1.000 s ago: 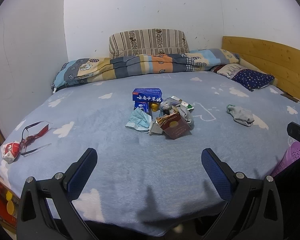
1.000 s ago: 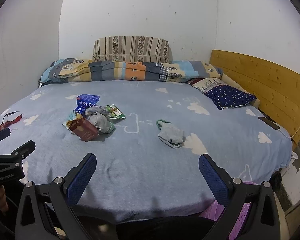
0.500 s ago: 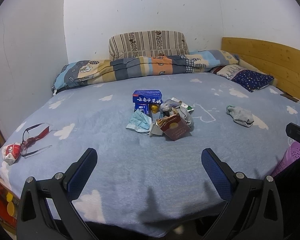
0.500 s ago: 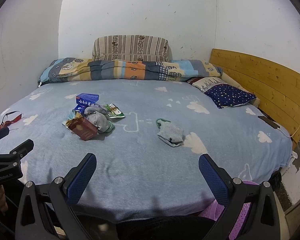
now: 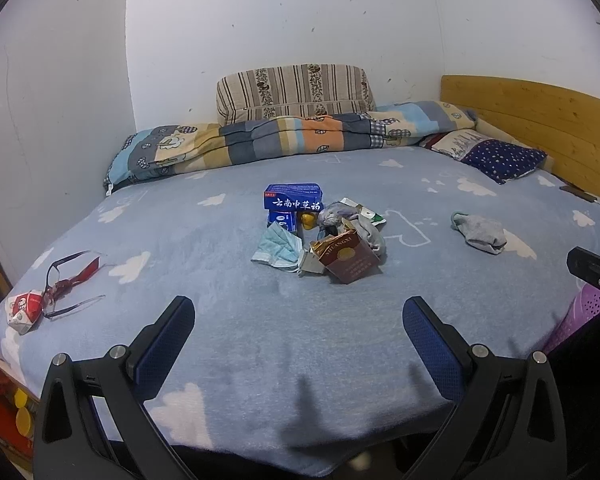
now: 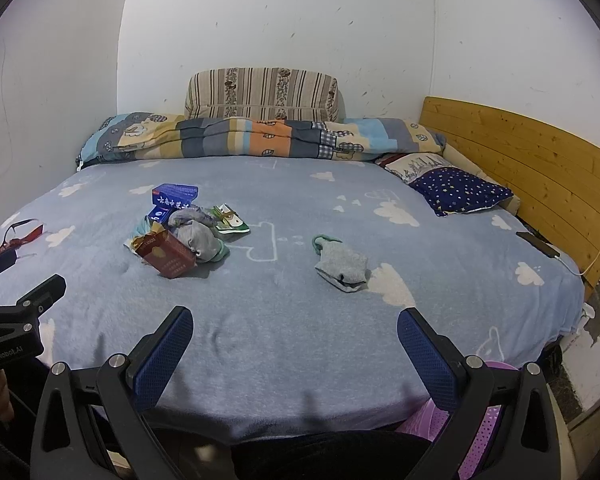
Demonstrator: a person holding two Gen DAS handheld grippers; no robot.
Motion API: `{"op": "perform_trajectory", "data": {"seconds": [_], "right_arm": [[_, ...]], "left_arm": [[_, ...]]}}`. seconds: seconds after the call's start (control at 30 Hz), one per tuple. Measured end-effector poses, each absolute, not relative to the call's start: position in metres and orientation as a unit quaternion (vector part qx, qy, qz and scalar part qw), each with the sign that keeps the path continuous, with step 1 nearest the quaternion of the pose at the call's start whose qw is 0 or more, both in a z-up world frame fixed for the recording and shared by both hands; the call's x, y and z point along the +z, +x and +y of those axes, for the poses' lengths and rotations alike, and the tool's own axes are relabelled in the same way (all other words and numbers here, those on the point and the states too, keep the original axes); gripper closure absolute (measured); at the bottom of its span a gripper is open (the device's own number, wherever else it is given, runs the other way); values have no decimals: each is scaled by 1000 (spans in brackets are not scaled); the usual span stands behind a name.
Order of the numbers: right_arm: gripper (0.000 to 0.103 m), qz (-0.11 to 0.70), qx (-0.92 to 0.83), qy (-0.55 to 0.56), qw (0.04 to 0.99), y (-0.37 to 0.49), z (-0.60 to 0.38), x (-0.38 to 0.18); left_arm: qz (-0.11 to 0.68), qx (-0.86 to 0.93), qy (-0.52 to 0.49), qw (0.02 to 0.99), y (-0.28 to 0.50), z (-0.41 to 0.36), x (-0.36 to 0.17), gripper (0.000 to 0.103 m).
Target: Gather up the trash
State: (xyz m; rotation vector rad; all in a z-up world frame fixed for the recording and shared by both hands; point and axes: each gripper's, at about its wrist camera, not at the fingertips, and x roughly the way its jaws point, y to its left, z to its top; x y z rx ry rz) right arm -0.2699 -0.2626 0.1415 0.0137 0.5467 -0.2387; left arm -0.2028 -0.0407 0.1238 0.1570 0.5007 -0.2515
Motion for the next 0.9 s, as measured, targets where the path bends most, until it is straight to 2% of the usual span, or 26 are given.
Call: {"op": "perform_trajectory", "data": {"seconds": [0.3,0.47,0.67,0.9], "right_arm": [[1,276,-116,6,954,-272,-264,137],[1,302,-94,41,948,-261,-278,140],[1,348,-66,128,926,-235,-316,138],[1,383,-77,161,906,-177,-361,137]], "left_arm": [[254,-123,77,956,-202,-42,121,0],[281,-147,59,947,-189,-40,122,0],[321,-189,37,927,-153,-51,128,0],[357,-195,66,911,-90,-89,120,0]]}}
